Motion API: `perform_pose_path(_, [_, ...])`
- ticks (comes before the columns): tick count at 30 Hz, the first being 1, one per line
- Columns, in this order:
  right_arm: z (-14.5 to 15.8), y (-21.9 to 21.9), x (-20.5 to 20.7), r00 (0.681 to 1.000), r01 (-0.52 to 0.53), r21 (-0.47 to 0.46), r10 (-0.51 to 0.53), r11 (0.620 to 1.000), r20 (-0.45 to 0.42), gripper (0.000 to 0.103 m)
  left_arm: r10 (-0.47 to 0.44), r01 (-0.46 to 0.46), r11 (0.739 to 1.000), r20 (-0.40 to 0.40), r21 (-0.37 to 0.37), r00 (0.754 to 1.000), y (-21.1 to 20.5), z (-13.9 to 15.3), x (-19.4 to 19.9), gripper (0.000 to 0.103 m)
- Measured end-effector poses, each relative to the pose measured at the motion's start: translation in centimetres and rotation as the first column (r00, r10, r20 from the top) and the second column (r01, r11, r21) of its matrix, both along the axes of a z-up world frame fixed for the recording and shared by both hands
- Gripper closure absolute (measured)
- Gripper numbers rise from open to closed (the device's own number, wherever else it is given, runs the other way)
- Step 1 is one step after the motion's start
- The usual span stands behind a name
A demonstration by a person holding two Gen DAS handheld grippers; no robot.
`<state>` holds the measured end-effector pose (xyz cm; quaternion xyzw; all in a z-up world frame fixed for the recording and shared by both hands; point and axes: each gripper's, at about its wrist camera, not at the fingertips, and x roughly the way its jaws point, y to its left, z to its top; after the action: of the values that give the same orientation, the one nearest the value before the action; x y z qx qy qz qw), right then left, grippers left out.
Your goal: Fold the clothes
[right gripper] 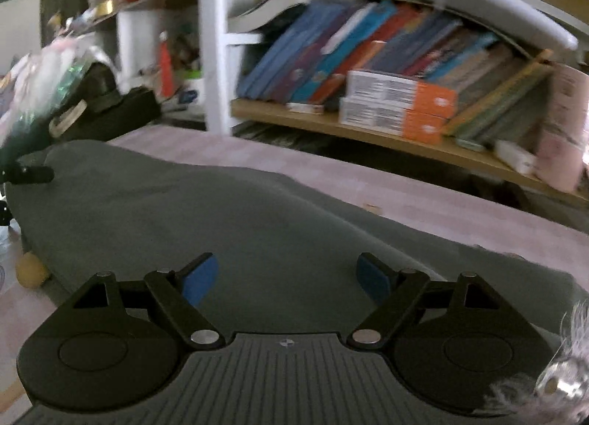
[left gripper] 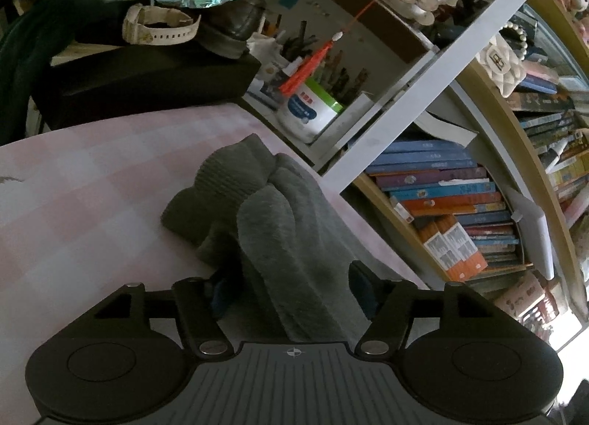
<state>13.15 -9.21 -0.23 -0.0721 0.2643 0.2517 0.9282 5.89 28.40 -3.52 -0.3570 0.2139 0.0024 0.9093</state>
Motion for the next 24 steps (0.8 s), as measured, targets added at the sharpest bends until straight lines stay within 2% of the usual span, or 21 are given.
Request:
perform_pose_path(6, [-0.8,4.8,0.0,0.993,-0.114,-0.062,0.111,0.992,-0.037,0.020,-0.010,0.010,1.000,0.005,0.005,1.000,-0.1,0.1,0.1,0.031])
perform_pose_path(9, [-1.2,6.0,-1.1,0.988,-0.152,-0.096,0.152,0.984,-0.012,0.019,-0.018,0.018,1.000,0.007,0.012,1.000,-0.2,0.2,0.1,0.028])
perform_pose_path(12, [-1.0,6.2,-1.9,0.986,-0.169,-0.091,0.168,0.981,-0.013,0.019,-0.020,0.020,1.000,0.008,0.013,1.000,-0.3,0.2,0.1,0.027])
perform_pose_path(14, [-1.1,6.0,-2.4,0.982,-0.184,-0.058,0.182,0.981,-0.039,0.019,-0.020,0.020,1.000,0.008,0.014,1.000,-0.3,0.2,0.1,0.027])
perform_pose_path(24, [-1.4,6.0,-2.5,0.984,-0.171,-0.046,0.168,0.984,-0.059,0.014,-0.018,0.018,1.000,0.010,0.012,1.000,-0.3,0.2,0.2,0.027])
